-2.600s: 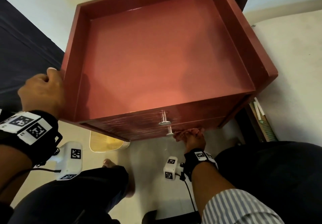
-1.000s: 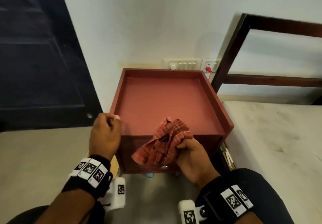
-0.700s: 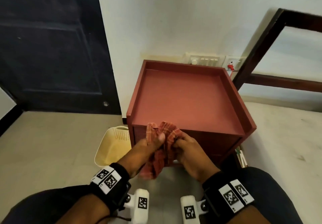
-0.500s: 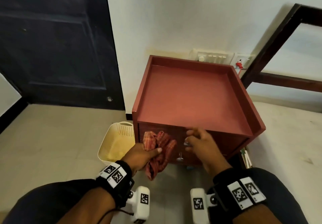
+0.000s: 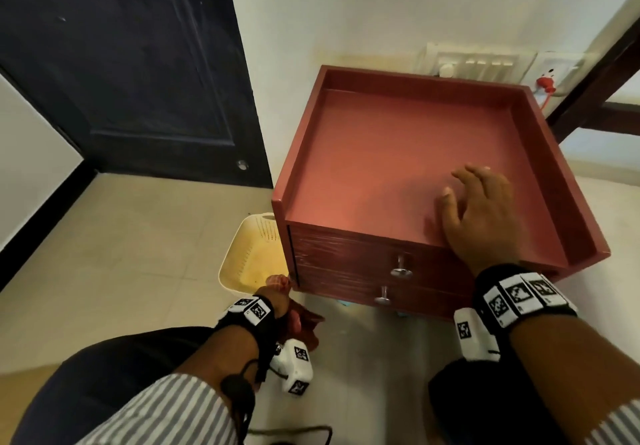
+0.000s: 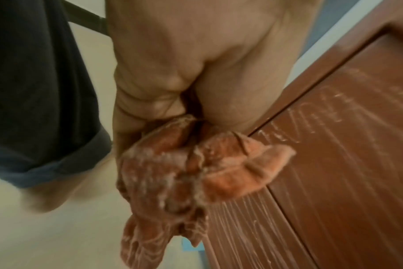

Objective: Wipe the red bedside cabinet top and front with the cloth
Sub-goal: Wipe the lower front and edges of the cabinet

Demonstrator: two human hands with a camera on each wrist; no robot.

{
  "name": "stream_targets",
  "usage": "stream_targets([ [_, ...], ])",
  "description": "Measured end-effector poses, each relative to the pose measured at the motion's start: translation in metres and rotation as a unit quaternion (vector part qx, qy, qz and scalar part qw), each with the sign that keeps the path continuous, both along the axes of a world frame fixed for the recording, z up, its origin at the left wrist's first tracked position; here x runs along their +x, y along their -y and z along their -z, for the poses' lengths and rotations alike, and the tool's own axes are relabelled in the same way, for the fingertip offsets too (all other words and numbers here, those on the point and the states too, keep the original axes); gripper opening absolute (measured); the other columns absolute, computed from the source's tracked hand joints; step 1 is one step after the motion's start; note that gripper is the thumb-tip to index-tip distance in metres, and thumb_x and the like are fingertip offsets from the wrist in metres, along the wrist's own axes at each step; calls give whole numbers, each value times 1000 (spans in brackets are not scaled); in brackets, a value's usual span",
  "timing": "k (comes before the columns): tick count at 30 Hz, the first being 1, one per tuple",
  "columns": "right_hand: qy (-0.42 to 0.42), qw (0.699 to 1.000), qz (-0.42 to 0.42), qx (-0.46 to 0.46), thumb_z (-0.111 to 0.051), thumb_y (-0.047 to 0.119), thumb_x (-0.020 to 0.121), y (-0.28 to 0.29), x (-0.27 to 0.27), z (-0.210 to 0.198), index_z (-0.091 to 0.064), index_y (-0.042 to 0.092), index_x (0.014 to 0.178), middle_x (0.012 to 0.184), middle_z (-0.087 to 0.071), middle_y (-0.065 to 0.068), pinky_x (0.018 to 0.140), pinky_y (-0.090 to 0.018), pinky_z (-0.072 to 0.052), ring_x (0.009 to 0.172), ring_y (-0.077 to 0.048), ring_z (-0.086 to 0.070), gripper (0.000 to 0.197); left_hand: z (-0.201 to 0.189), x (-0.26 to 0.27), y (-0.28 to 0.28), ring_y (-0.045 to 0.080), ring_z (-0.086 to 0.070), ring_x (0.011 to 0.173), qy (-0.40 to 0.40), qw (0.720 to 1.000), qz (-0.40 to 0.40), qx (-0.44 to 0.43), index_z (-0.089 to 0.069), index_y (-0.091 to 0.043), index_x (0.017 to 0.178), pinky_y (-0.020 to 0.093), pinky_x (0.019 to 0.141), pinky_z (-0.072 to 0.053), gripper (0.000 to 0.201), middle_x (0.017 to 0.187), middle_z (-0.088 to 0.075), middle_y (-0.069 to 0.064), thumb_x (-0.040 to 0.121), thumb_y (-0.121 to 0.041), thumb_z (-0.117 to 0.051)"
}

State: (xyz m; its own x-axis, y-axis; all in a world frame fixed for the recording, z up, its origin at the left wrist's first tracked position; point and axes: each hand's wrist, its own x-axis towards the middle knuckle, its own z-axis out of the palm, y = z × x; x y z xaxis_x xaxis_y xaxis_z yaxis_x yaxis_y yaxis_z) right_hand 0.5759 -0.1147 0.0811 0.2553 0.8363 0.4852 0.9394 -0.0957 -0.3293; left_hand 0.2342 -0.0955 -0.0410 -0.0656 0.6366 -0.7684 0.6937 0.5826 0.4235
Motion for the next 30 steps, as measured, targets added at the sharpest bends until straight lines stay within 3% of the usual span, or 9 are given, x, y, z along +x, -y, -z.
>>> stream_targets([
  [3,-7,1000,-4,3,-46,38,98,1,-1,-3,-58,10,134,143,-51,-10,113,-44,-33,135,-31,-39,47,17,8,-4,38,-65,121,41,995,32,-81,-60,-9,139,44,103,-52,62,130,-67,24,83,-30,-78],
  [7,-5,1000,-7,-22,-43,41,98,-1,-2,-2,-57,9,136,143,-51,-11,113,-42,-31,135,-31,-39,51,51,28,-13,25,-60,76,259,930,-234,-114,-56,-2,90,26,41,-50,12,92,-68,28,94,-3,-45],
  [12,11,1000,-5,-13,-43,38,98,-3,-2,0,-59,8,134,141,-55,-11,110,-40,-33,131,-33,-43,50,86,43,-29,15,-44,57,382,778,-485,-117,-45,-18,78,24,49,-44,31,71,-43,2,106,-17,-32],
  [18,23,1000,-10,-13,-42,36,99,-4,-1,2,-60,6,131,133,-58,-15,106,-43,-37,124,-35,-46,47,95,56,-32,10,-34,31,432,725,-528,-96,-33,-18,69,19,54,-38,39,50,-34,-2,105,-32,-26],
  [21,23,1000,-6,-18,-41,36,99,-4,-2,1,-61,5,129,130,-60,-16,105,-44,-38,121,-35,-48,48,83,59,-28,12,-39,34,365,815,-449,-25,-36,-17,69,18,48,-36,28,53,-39,3,96,-27,-38],
  [24,27,999,-3,-22,-39,36,98,-3,-5,-2,-61,5,128,128,-62,-17,104,-43,-38,119,-36,-48,49,60,55,-32,22,-61,58,355,805,-472,-61,-54,-14,95,24,42,-49,10,88,-55,9,97,-24,-54],
  [26,32,999,-2,-23,-39,36,98,-2,-7,-5,-61,4,128,126,-63,-18,104,-43,-38,118,-36,-48,49,58,46,-43,20,-73,95,250,872,-416,-60,-62,-9,121,24,76,-57,30,114,-67,8,97,-25,-67],
  [28,32,999,1,-29,-39,36,97,-1,-8,-7,-60,5,128,126,-63,-18,103,-44,-39,118,-35,-48,49,35,45,-39,24,-72,103,230,909,-347,-31,-78,-11,109,26,83,-54,24,108,-76,7,93,-27,-74],
  [30,31,999,7,-30,-38,36,97,-1,-7,-7,-60,6,129,124,-64,-18,102,-44,-40,117,-34,-48,48,14,41,-40,25,-70,66,413,757,-502,-65,-79,-15,57,31,59,-57,52,60,-72,4,102,-27,-55],
])
